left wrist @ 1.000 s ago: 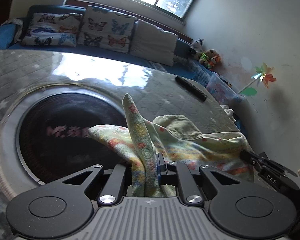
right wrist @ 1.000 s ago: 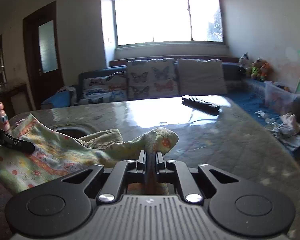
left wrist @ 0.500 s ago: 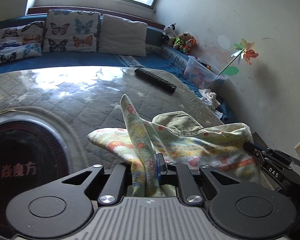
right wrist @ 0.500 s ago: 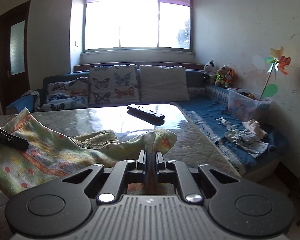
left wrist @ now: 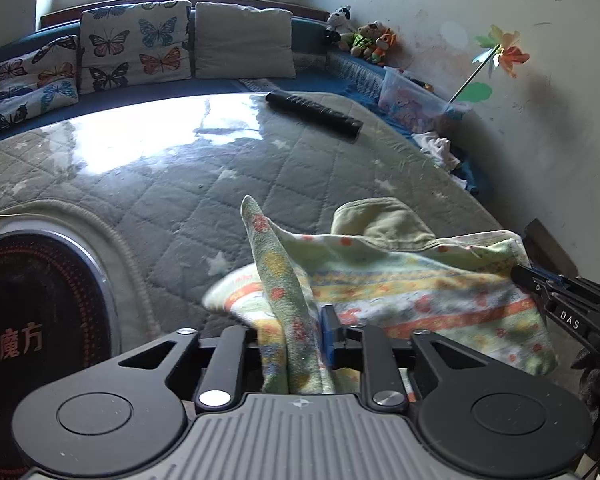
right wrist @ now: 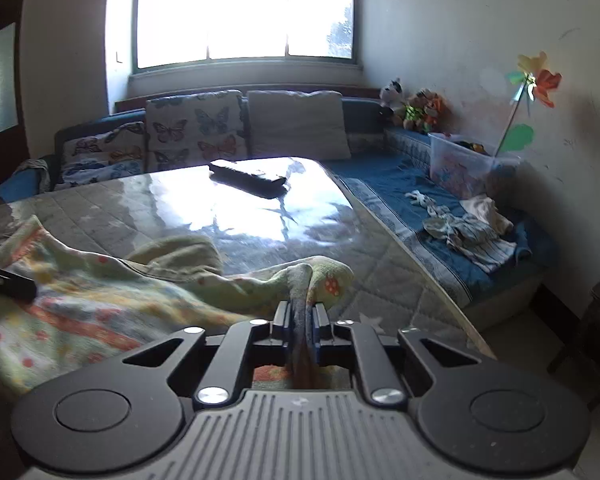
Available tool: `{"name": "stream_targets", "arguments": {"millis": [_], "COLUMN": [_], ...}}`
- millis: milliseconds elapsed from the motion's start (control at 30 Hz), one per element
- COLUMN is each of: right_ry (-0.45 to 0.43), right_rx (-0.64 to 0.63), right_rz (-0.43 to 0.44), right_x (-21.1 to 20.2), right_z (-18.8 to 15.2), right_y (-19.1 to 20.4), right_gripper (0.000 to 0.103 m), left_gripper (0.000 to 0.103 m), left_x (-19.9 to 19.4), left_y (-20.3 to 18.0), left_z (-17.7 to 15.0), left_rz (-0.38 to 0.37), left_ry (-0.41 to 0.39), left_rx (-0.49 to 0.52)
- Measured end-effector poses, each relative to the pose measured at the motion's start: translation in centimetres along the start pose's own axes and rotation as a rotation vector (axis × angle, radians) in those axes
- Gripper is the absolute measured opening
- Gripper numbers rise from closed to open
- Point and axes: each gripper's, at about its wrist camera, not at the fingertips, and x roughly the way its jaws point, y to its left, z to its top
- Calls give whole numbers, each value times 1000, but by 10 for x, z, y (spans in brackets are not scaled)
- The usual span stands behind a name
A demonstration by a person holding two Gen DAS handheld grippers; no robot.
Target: Fold clothes
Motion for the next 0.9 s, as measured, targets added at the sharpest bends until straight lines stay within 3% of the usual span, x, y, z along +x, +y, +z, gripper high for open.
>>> {"name": "stream_targets", "arguments": {"millis": [100, 200, 500, 900], "right_ry": [-4, -12, 56, 94], "right_rx": [14, 44, 75, 86], "right_rz": [-22, -6, 157, 188], "right_x": [-1, -5, 22, 60], "right_z": [-2, 2, 9, 18], "right_y": [-3, -7, 18, 38], "right_gripper": [15, 15, 15, 15], "left_gripper": [41, 43, 41, 33], "left_x": [-3, -7, -15, 21], "left_y": [7, 15, 9, 14], "left_z": [-1, 0, 7, 16], "left_rz": [50, 79, 51, 35], "left_ry": [-16, -36, -80, -53], "left_rx": [2, -3, 12, 20]}}
